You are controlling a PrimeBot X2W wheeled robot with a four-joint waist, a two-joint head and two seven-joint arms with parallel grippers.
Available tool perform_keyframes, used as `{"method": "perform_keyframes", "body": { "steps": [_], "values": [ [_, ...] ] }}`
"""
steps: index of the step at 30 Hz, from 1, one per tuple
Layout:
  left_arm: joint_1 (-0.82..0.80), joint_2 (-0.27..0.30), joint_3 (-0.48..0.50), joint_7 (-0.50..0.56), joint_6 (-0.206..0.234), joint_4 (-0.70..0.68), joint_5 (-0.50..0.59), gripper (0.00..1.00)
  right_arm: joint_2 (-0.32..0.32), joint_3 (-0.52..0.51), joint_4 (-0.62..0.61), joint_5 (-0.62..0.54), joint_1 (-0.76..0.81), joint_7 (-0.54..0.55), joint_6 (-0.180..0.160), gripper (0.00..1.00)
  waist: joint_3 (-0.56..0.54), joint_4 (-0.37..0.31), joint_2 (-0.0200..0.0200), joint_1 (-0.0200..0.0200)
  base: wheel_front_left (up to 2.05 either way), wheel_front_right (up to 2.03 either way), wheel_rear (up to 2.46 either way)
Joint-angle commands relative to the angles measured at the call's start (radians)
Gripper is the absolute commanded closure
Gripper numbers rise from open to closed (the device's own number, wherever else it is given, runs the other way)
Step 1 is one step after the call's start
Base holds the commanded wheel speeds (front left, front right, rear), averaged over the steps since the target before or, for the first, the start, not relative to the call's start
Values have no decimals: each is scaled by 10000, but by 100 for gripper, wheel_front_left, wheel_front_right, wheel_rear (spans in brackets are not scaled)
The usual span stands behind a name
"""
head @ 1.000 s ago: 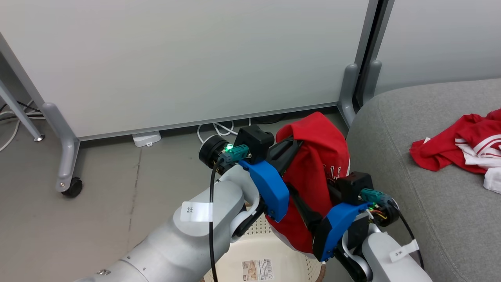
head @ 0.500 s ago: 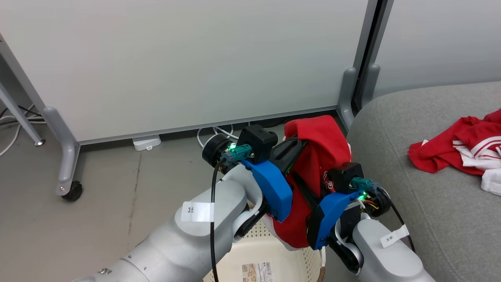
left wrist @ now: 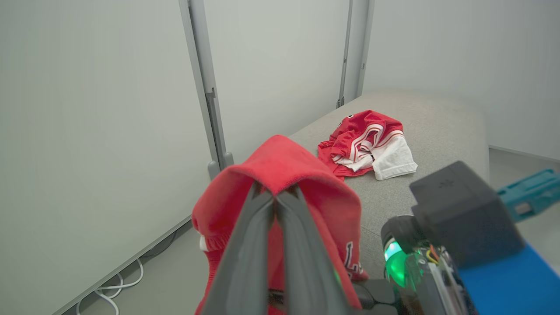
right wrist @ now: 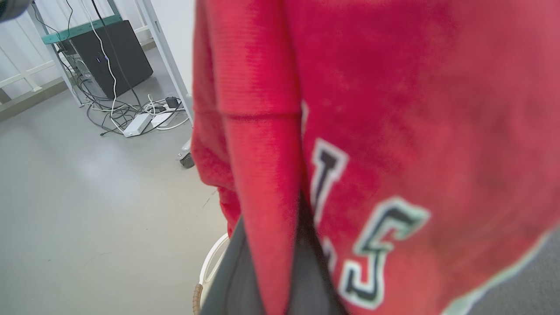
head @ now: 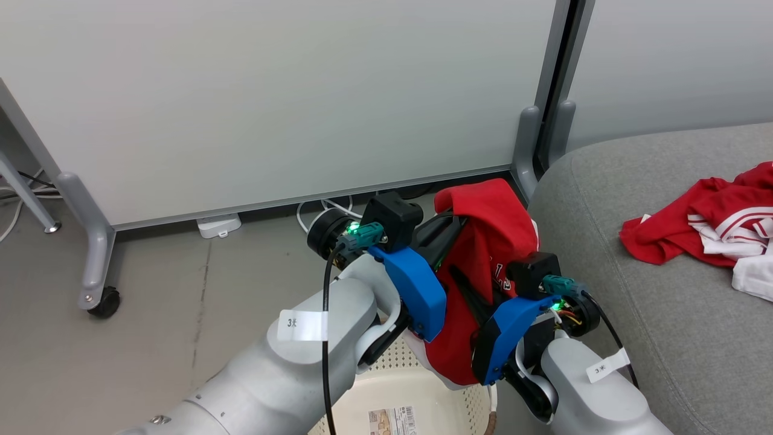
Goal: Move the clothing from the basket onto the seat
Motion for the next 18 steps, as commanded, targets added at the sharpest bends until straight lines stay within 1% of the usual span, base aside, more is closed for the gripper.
{"method": "perform_keyframes", "body": {
  "steps": [1, 15, 16, 17, 18],
  "values": [
    [110, -5, 68, -50, -12, 23, -27, 100, 17, 49, 56, 100, -178, -90, 5, 100, 5, -11, 0, 0, 0, 0, 0],
    [76, -5, 128, -51, -13, 110, 17, 100, 18, 315, 395, 391, -425, -385, 5, 100, 88, -3, 0, 0, 0, 0, 0],
    [73, -5, 143, -51, -13, 122, 45, 90, 18, 335, 414, 407, -439, -396, 5, 100, 92, -4, 0, 0, 0, 0, 0],
    [77, -5, 162, -51, -13, 128, 71, 75, 18, 353, 432, 438, -458, -407, 5, 100, 92, -6, 0, 0, 0, 0, 0],
    [88, -5, 179, -51, -13, 128, 84, 53, 18, 367, 444, 472, -471, -421, 5, 100, 90, -9, 0, 0, 0, 0, 0]
  ]
}}
